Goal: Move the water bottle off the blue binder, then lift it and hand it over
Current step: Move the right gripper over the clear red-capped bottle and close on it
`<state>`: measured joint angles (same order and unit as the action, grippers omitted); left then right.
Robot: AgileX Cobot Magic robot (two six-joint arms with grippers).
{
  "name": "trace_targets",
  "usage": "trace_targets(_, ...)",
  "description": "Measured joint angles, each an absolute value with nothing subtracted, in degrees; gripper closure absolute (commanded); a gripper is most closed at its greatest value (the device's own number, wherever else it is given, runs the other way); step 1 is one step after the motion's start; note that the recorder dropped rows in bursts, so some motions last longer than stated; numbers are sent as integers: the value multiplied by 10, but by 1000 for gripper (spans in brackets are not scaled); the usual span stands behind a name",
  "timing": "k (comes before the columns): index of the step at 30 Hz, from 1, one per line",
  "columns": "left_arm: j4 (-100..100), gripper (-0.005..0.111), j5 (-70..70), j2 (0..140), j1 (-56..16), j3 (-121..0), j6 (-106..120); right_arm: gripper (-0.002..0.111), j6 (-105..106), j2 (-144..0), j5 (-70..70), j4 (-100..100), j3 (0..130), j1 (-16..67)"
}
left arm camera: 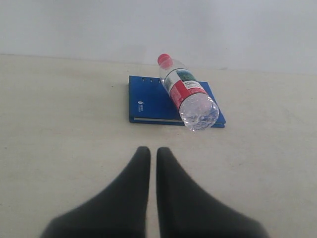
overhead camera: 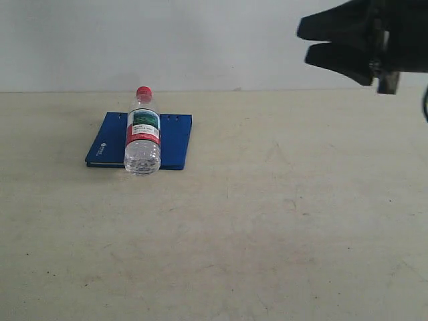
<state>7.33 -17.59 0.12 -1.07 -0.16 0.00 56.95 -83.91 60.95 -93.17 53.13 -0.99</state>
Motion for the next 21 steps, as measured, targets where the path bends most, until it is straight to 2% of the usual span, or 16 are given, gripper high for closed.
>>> trace_targets(4,73,102,-176,1,-11,-2,0,61,585,-955,580,-918,659,69)
trace_targets(9,73,102,-176,1,-11,-2,0,61,566,-1077,433,-817,810,176)
trace_targets(12,73,102,-176,1,-11,-2,0,61,501,-1137,375,-767,874,208)
trace_targets(21,73,102,-176,1,-11,-2,0,61,449,-1282,336,-720,989,275)
